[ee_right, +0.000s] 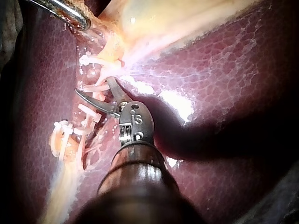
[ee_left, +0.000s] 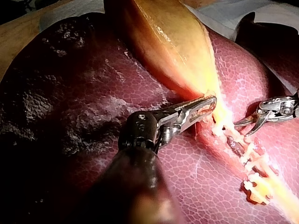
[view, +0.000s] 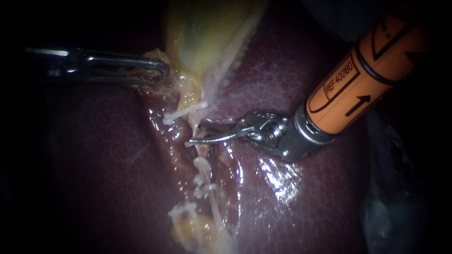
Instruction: Go to the cutting position right tube
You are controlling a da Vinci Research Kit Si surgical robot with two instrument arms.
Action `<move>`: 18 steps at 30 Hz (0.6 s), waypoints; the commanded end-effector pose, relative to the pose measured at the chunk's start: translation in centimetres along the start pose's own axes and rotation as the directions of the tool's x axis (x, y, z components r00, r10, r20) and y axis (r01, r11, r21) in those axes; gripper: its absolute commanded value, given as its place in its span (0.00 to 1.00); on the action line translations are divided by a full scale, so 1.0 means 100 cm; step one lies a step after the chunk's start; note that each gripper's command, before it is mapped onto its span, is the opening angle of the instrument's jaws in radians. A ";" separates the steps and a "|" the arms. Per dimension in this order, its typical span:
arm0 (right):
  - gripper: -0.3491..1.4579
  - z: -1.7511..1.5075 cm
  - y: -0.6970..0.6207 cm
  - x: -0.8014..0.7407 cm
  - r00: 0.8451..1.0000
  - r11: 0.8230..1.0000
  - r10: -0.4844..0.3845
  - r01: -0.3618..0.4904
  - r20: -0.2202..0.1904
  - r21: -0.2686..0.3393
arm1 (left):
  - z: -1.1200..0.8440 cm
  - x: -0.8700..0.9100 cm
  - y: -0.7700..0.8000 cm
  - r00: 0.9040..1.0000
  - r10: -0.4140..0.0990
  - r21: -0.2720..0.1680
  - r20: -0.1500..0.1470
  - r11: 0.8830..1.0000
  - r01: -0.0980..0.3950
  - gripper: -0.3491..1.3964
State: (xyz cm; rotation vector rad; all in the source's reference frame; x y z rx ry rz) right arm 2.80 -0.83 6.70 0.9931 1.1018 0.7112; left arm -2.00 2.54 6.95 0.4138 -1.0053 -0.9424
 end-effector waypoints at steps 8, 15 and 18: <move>0.92 -0.0003 -0.0002 -0.0006 1.000 1.000 0.024 -0.024 0.007 0.008 | -0.0001 0.0000 0.0001 1.000 0.000 0.004 -0.001 1.000 0.000 0.00; 0.93 -0.0014 -0.0007 -0.0020 0.993 0.999 0.035 -0.031 0.110 -0.034 | -0.0003 0.0001 0.0001 1.000 0.000 0.010 -0.003 1.000 0.000 0.00; 0.93 -0.0015 -0.0009 -0.0026 0.987 0.997 0.069 -0.062 0.143 -0.048 | -0.0003 0.0001 0.0000 1.000 0.000 0.010 -0.003 1.000 0.000 0.00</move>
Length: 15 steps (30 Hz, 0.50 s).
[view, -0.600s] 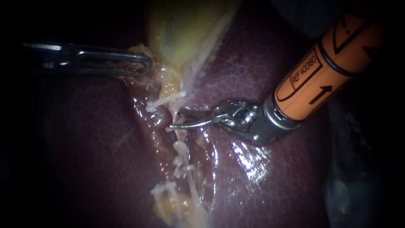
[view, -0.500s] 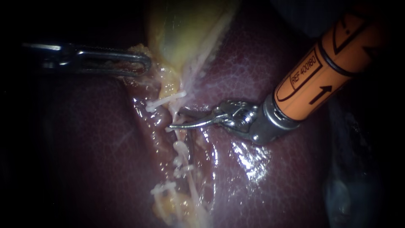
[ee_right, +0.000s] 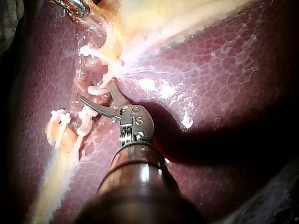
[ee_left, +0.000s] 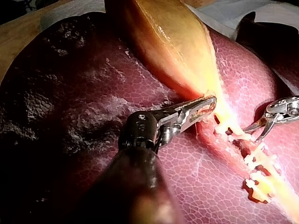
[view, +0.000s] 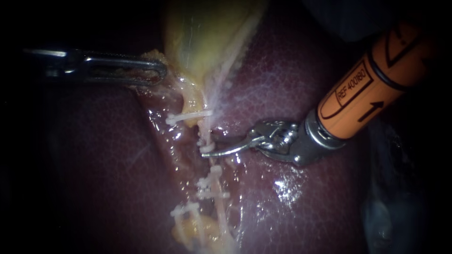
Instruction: Go to the cutting position right tube
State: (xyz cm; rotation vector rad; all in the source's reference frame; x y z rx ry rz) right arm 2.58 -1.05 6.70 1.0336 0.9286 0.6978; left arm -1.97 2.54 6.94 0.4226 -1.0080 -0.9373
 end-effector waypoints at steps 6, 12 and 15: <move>0.90 0.0008 -0.0002 -0.0011 0.997 0.998 0.061 -0.061 0.052 0.002 | 0.0000 0.0000 -0.0001 1.000 -0.001 0.003 -0.001 1.000 0.001 0.00; 0.87 0.0016 -0.0002 -0.0016 0.989 0.992 0.121 -0.123 0.079 0.016 | -0.0001 0.0000 -0.0001 1.000 -0.001 0.003 -0.001 1.000 0.001 0.00; 0.86 0.0018 -0.0002 -0.0015 0.988 0.990 0.133 -0.136 0.079 0.030 | -0.0001 0.0000 -0.0002 1.000 -0.001 0.003 -0.001 1.000 0.001 0.00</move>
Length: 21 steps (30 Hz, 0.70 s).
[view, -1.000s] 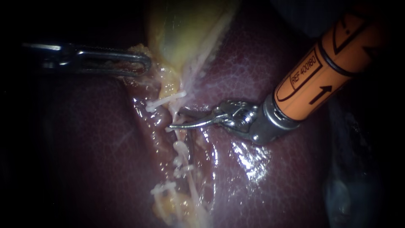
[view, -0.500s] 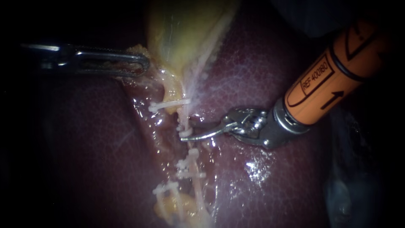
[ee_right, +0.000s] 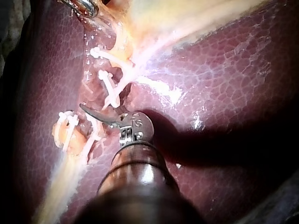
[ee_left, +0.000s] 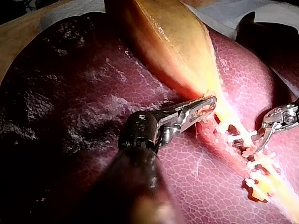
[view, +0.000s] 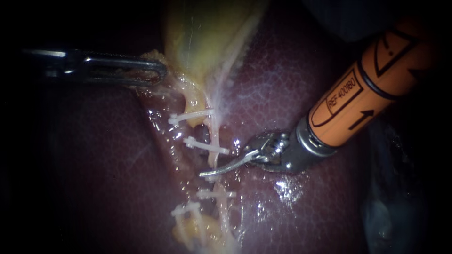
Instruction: Go to the cutting position right tube
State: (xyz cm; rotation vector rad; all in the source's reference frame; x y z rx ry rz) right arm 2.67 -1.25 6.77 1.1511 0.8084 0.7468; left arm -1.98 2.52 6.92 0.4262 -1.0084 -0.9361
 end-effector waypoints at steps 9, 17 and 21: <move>0.88 0.0012 0.0006 0.0012 0.994 0.980 -0.007 0.028 -0.109 0.198 | 0.0000 0.0000 0.0000 1.000 0.000 0.005 -0.001 1.000 0.000 0.00; 0.88 0.0023 0.0008 0.0017 0.980 0.930 -0.005 0.077 -0.198 0.358 | 0.0000 0.0000 0.0000 1.000 0.000 0.005 -0.001 1.000 0.000 0.00; 0.88 0.0024 0.0004 0.0017 0.975 0.894 0.001 0.099 -0.223 0.436 | 0.0000 0.0000 0.0000 1.000 0.000 0.005 -0.001 1.000 0.000 0.00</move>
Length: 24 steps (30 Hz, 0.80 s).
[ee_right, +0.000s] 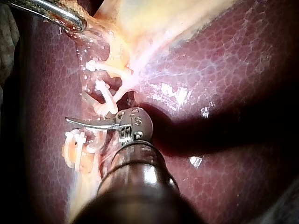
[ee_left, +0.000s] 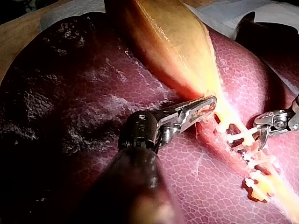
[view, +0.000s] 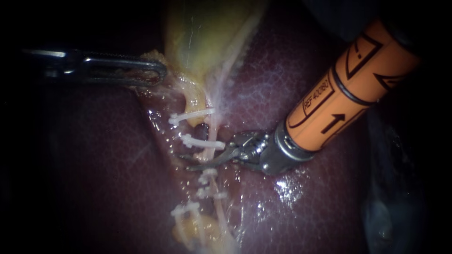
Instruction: Go to the cutting position right tube
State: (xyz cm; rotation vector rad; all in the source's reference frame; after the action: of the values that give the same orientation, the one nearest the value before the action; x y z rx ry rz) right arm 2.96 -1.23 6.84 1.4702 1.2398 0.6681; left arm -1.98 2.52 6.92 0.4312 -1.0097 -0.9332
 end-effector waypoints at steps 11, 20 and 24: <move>0.86 0.0027 -0.0022 0.0005 0.998 0.994 -0.067 0.068 -0.018 0.082 | 0.0000 0.0000 0.0000 1.000 0.000 0.000 0.000 1.000 0.000 0.00; 0.86 0.0029 -0.0046 0.0023 0.995 0.993 -0.088 0.092 -0.048 0.078 | 0.0000 0.0000 0.0000 1.000 0.000 0.000 0.000 1.000 0.000 0.00; 0.85 0.0028 -0.0047 0.0023 0.994 0.992 -0.094 0.097 -0.048 0.078 | 0.0000 0.0000 0.0001 1.000 0.000 0.003 -0.001 1.000 0.000 0.00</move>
State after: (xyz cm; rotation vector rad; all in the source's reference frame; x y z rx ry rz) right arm 3.12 -1.15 6.26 1.4585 1.3768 0.5961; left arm -1.97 2.52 6.92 0.4350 -1.0114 -0.9302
